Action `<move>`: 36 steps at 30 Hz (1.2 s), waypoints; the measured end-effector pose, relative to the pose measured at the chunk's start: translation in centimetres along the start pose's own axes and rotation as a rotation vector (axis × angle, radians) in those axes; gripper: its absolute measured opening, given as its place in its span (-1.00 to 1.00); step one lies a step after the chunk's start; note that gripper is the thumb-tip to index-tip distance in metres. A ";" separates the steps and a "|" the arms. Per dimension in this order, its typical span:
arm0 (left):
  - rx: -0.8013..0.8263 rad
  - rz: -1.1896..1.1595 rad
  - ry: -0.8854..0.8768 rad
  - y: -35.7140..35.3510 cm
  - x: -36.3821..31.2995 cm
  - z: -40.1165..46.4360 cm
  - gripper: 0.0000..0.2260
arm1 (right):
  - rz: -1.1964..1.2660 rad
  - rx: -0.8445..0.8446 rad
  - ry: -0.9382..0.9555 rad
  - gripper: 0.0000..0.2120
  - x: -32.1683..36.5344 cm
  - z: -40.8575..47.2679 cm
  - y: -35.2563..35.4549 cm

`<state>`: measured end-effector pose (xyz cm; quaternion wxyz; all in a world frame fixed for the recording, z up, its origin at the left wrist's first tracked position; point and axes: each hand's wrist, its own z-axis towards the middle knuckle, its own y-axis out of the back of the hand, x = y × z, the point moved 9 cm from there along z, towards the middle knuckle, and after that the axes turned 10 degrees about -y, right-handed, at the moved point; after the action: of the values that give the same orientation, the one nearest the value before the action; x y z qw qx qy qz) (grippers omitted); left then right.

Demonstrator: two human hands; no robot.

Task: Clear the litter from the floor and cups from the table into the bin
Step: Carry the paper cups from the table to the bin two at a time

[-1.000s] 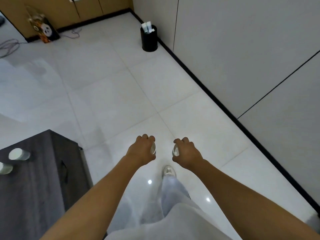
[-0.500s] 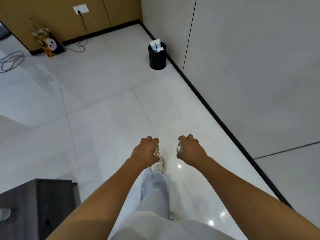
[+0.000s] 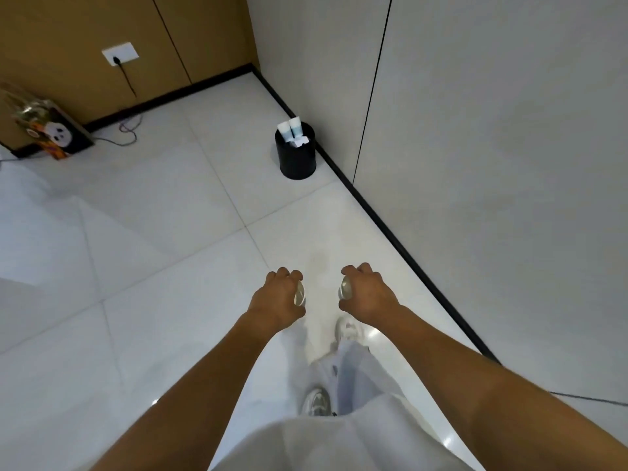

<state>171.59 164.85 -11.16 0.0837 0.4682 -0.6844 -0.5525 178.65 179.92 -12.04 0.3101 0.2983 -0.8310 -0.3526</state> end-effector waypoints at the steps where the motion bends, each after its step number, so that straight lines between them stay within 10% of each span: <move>1: -0.002 -0.004 -0.003 0.7 0.2 2.1 -0.48 | -0.010 0.008 -0.004 -0.40 0.1 2.0 1.0; 36: -0.041 -0.144 0.269 34.0 22.8 64.3 -0.49 | -0.176 0.145 0.073 -0.42 25.9 67.9 33.5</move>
<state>99.77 190.09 -16.09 0.1444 0.5840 -0.6204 -0.5033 103.73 207.84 -16.31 0.2856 0.4046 -0.8130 -0.3062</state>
